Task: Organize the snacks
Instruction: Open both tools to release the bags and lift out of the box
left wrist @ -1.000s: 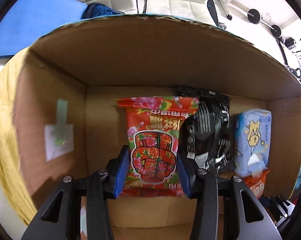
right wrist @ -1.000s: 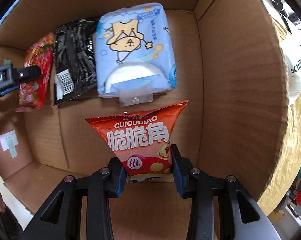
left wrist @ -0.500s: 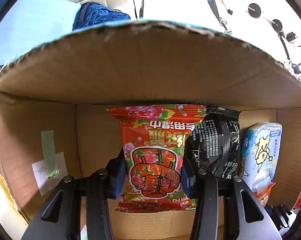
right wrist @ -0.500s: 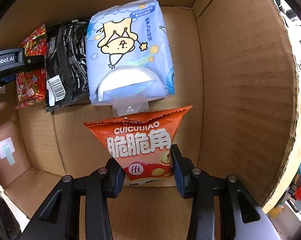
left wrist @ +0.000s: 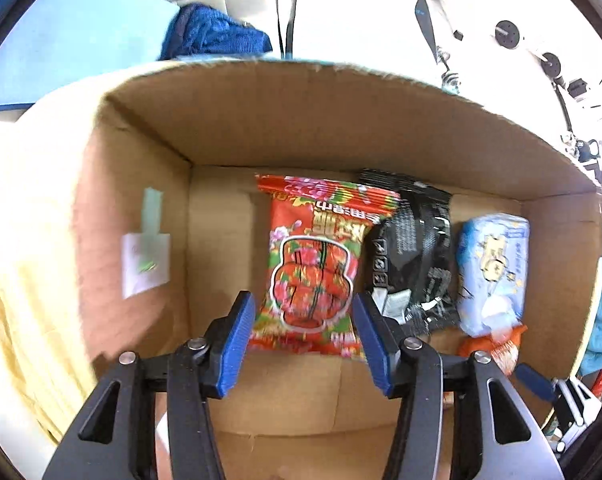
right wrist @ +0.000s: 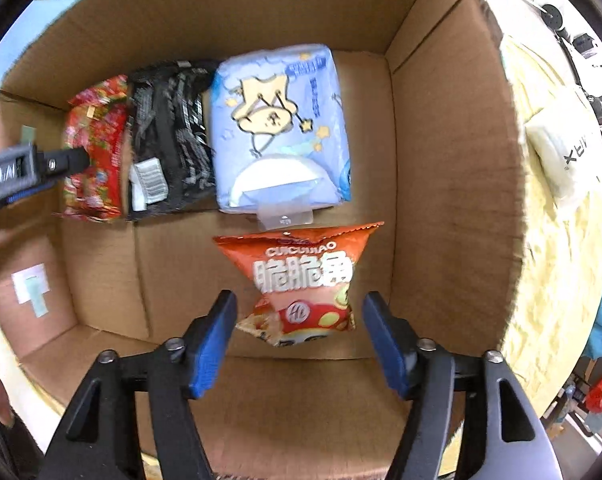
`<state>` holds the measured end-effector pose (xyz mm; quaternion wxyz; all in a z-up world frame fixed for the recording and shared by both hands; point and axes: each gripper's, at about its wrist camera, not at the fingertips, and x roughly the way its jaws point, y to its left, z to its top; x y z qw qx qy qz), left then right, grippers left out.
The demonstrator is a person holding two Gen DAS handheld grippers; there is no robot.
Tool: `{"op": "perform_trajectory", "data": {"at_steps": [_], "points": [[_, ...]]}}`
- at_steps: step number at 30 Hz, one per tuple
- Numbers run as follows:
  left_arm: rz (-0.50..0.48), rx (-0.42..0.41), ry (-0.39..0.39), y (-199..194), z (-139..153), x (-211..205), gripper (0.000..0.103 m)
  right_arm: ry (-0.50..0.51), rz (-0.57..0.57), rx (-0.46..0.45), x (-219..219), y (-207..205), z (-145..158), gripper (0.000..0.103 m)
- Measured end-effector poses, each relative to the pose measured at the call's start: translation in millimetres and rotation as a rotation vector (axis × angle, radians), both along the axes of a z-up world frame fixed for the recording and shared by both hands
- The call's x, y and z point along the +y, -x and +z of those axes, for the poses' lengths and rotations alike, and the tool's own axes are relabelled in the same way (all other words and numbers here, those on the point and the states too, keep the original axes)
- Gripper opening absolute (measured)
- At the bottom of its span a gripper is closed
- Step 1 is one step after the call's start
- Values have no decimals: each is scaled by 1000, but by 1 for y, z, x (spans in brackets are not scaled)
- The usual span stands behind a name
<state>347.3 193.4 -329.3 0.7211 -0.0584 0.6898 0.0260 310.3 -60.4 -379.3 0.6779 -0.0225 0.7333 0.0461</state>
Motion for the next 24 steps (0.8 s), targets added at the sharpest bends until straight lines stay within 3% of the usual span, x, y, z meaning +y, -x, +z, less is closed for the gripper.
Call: {"op": "perform_trajectory", "data": {"at_steps": [5,7,9,15,24], "points": [[-3,-76,11,22,36,-1,55,-9,0,-52,4,0,23,82],[5,-102,28,29,49,1,62,-19,7,-79,6,2,34,91],[21,-138,39,42,63,6,73,-14,23,-118,8,7,47,93],[54,-226,23,86,98,9,90,-39,42,-207,2,36,84,102],[52,-320,-22,137,136,-7,91,-99,68,-305,-10,84,133,102]]}}
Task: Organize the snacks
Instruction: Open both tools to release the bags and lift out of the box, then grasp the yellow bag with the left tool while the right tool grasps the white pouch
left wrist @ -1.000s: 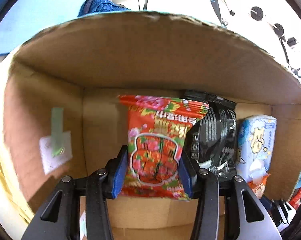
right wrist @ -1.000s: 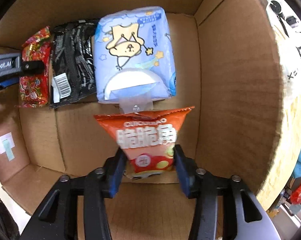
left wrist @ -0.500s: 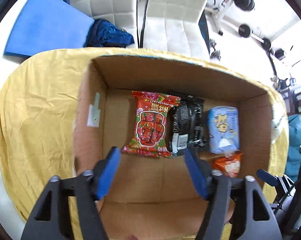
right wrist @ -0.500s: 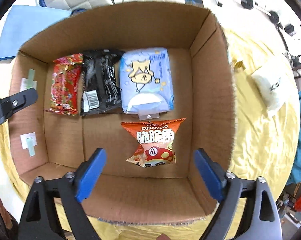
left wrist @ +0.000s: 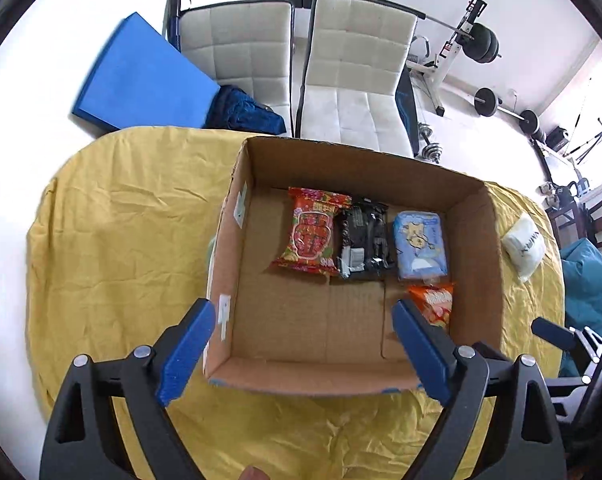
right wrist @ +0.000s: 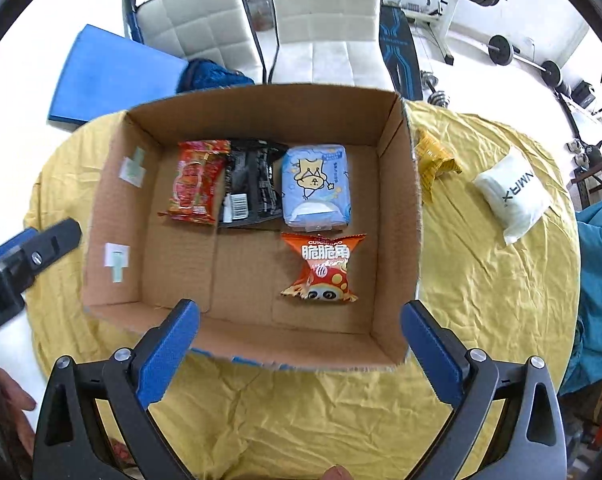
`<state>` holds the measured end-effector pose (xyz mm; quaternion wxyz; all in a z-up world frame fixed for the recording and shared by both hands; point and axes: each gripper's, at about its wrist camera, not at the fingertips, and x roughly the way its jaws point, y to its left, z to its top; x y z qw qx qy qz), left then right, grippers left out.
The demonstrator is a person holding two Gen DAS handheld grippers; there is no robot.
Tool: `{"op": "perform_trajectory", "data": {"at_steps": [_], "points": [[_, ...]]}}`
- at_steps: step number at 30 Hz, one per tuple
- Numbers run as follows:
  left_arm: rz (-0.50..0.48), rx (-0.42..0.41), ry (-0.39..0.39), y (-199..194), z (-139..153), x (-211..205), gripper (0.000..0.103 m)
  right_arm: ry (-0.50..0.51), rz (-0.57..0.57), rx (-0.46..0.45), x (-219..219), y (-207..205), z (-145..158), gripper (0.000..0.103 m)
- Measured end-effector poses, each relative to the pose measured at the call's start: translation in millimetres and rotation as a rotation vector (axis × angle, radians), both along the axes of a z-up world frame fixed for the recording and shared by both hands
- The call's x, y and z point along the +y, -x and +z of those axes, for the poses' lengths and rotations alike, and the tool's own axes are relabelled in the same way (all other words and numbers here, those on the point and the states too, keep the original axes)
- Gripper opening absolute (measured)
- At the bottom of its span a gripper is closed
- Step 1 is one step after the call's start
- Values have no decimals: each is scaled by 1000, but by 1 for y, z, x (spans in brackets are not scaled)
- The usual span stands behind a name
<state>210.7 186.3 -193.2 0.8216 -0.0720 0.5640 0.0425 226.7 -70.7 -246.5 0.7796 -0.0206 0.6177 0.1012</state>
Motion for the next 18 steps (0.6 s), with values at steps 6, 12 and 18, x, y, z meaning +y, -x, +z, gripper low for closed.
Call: {"op": "perform_trajectory", "data": {"at_steps": [6,12,18], "points": [[-8,-23,-11,24,18,-18,91,-37,-2,-47,-13,20,32,103],[0,-50,-9,32,34,-31,91,-67,12,-61,-22,32,46,103],[-31,-73,11,22,48,-60,91,-161,-39,-3,-59,28,46,103]]}}
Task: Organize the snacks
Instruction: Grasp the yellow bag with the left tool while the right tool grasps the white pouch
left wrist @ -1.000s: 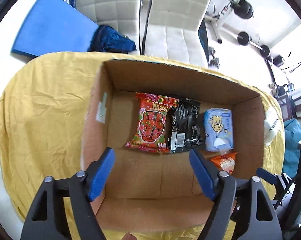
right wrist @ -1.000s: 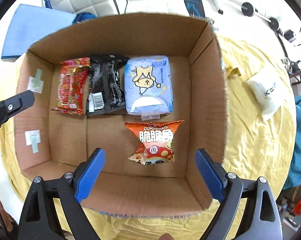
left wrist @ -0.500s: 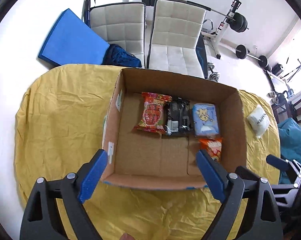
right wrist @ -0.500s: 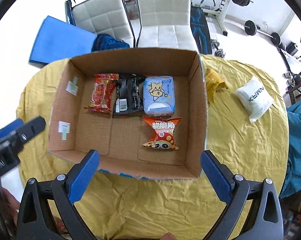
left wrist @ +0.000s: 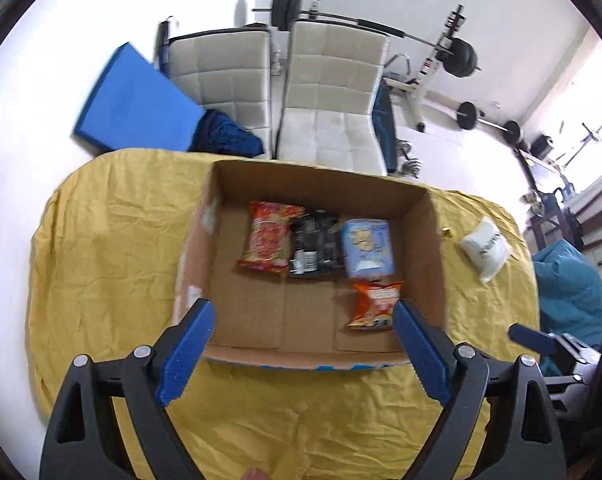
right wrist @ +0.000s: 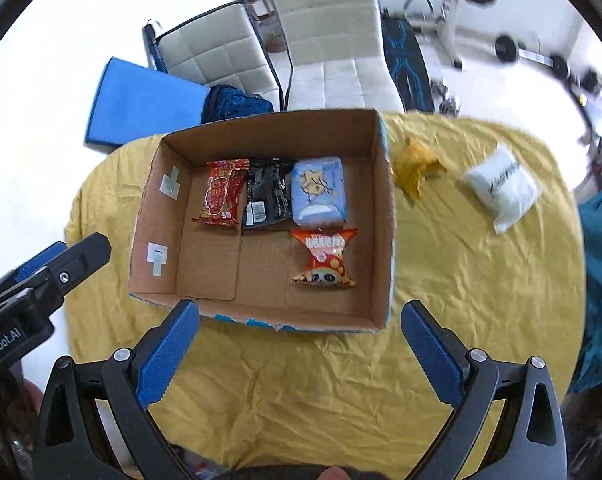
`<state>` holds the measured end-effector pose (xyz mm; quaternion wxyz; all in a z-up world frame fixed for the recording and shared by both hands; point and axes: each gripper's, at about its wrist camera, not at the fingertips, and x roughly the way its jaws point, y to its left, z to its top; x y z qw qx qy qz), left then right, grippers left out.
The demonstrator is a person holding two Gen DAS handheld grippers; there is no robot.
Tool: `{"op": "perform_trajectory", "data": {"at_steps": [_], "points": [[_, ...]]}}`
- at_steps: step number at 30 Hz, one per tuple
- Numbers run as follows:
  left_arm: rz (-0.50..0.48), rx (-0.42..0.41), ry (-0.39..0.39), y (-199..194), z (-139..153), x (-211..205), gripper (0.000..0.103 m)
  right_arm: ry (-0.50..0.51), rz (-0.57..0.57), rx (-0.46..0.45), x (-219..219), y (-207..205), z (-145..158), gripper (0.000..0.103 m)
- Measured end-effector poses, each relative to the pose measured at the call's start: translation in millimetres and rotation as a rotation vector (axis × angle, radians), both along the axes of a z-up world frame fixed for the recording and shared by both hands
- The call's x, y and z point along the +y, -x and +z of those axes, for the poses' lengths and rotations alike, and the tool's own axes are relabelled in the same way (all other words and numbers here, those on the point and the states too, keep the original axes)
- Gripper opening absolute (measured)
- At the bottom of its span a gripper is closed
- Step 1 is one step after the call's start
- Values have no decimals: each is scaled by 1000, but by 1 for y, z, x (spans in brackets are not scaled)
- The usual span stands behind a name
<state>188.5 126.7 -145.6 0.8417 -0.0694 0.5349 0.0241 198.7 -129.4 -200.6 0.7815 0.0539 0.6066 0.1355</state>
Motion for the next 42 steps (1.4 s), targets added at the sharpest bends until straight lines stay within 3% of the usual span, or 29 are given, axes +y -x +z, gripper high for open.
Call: {"op": "perform_trajectory", "data": {"at_steps": [3,7,13,17,20,25,29,30,32,36,40,42], "points": [[-49,-6,11,-19,2,-30,91,-16,-71,34,-42,-9,-4,103],[-140,-13,9,-55,0,-86,91,73,-102,39,-103,-29,-8,103],[-294,58,-121,-123,-29,-174,91,277,12,66,-177,-97,-37,103],[-326,159,-185,-168,-64,-205,91,317,86,111,-211,-155,-78,103],[-320,220,-207,-191,-87,-214,91,313,152,98,-218,-188,-105,103],[-327,273,-267,-212,-115,-220,91,354,310,158,-199,-227,-160,103],[-347,303,-306,-225,-130,-225,91,451,366,221,-186,-250,-200,102],[-351,308,-316,-228,-132,-227,91,464,346,253,-188,-257,-212,97],[-369,321,-319,-235,-137,-234,91,398,270,289,-197,-265,-219,93],[-435,341,-359,-249,-150,-257,91,300,51,343,-229,-269,-214,83],[-525,391,-400,-264,-175,-285,91,361,-10,341,-259,-261,-203,81],[-550,421,-421,-271,-192,-296,91,332,-82,366,-290,-250,-199,81]]}}
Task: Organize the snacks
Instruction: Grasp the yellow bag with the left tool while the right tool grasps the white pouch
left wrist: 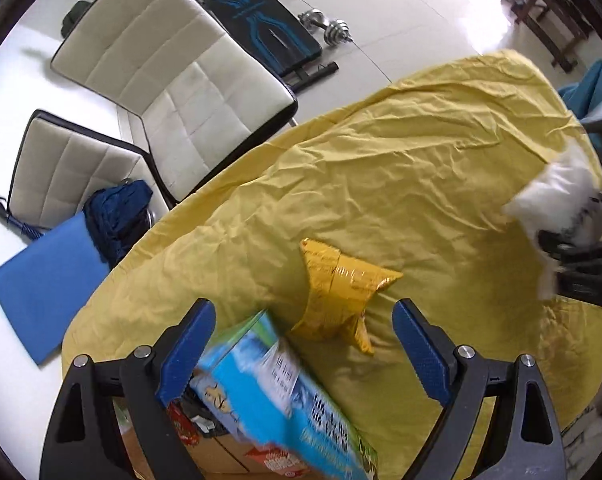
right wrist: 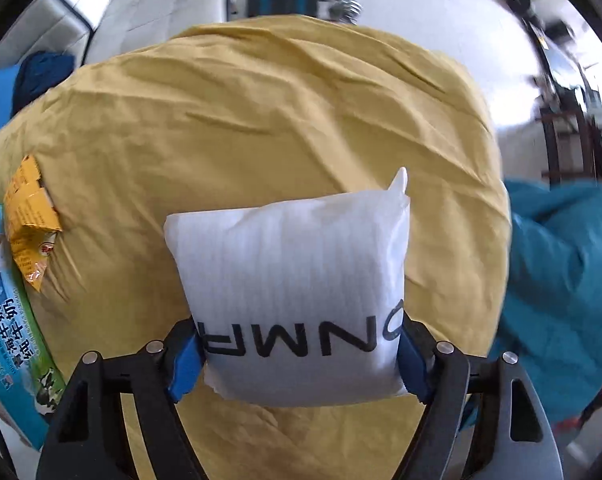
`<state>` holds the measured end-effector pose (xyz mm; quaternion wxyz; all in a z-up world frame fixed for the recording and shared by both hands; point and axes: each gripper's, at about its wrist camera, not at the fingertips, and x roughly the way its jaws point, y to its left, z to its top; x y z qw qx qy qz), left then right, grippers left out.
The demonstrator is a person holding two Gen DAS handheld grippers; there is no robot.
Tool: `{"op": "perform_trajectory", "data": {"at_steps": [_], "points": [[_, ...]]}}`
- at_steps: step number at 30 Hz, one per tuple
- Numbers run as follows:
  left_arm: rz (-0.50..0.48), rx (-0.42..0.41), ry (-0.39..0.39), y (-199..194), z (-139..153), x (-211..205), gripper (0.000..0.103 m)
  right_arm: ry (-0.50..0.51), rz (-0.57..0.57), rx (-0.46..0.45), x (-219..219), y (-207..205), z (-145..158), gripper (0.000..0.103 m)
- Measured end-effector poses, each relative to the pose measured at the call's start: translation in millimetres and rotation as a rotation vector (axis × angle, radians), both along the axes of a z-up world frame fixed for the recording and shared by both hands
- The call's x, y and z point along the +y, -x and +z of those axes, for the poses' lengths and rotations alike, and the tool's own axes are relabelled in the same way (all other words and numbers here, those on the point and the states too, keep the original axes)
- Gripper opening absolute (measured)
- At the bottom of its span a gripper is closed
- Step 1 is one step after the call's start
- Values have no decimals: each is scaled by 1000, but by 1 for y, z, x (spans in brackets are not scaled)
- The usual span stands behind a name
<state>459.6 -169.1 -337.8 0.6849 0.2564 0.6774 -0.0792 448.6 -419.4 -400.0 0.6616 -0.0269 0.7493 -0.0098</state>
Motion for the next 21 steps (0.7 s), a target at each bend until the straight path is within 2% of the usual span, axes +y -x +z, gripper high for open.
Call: {"op": "perform_trajectory", "data": {"at_steps": [3,7,10,11,12,14,17,21], "points": [[-22,86,-38,-6,-31,-9,91,-51,-85,24,-34,21,1,81],[-34,201,-101,-8,-72,-12,91,-52,-99,45,-52,41,0,81],[-9,251,-107,-8,-91,-10,91,-57,-114,51,-59,44,-4,81],[12,256,-98,-8,-93,-9,86,-59,-117,51,-60,44,-5,81],[35,256,-78,-8,-93,-8,72,-67,-129,49,-63,49,-6,80],[94,258,-21,-7,-89,-6,56,-85,-133,46,-65,55,-14,80],[188,243,98,-2,-77,-3,51,-135,-154,47,-61,69,-20,80],[236,222,151,7,-75,-3,51,-135,-163,43,-54,68,-26,80]]}}
